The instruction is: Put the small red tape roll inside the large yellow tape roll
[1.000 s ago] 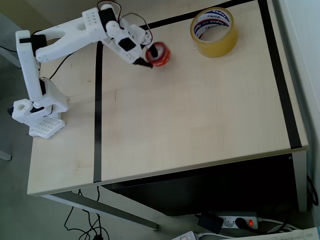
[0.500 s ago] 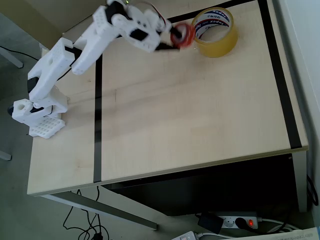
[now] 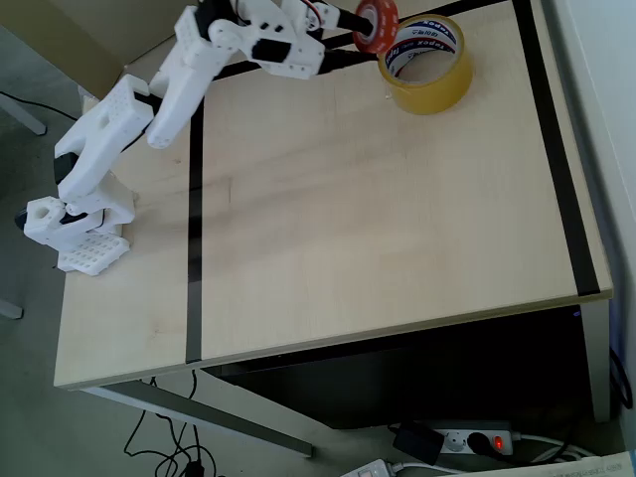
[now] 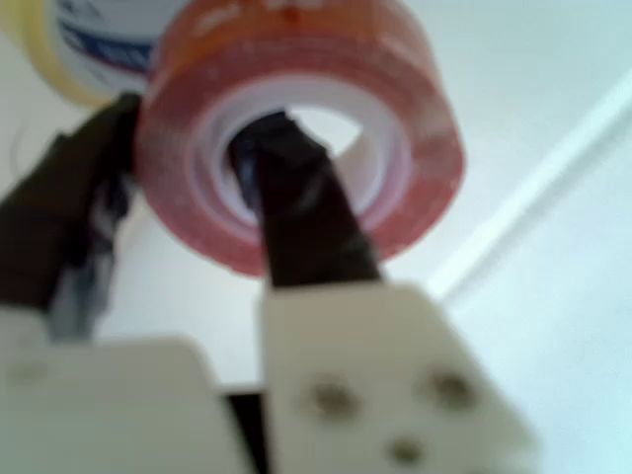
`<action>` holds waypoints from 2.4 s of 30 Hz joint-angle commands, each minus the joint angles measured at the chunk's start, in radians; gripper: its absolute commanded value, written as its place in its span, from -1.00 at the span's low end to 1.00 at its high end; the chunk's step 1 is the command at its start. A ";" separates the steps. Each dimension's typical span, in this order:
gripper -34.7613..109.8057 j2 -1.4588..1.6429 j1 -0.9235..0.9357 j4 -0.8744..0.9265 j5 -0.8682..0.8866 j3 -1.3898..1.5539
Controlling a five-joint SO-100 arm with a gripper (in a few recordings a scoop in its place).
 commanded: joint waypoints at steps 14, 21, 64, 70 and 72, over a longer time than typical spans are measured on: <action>-0.32 -0.052 0.038 -0.095 -0.064 -0.091; -0.29 -0.034 0.029 -0.049 -0.064 -0.107; -0.52 2.313 0.184 -0.410 0.414 2.534; -0.52 2.441 0.201 -0.431 0.416 2.700; -0.52 2.482 0.199 -0.434 0.422 2.750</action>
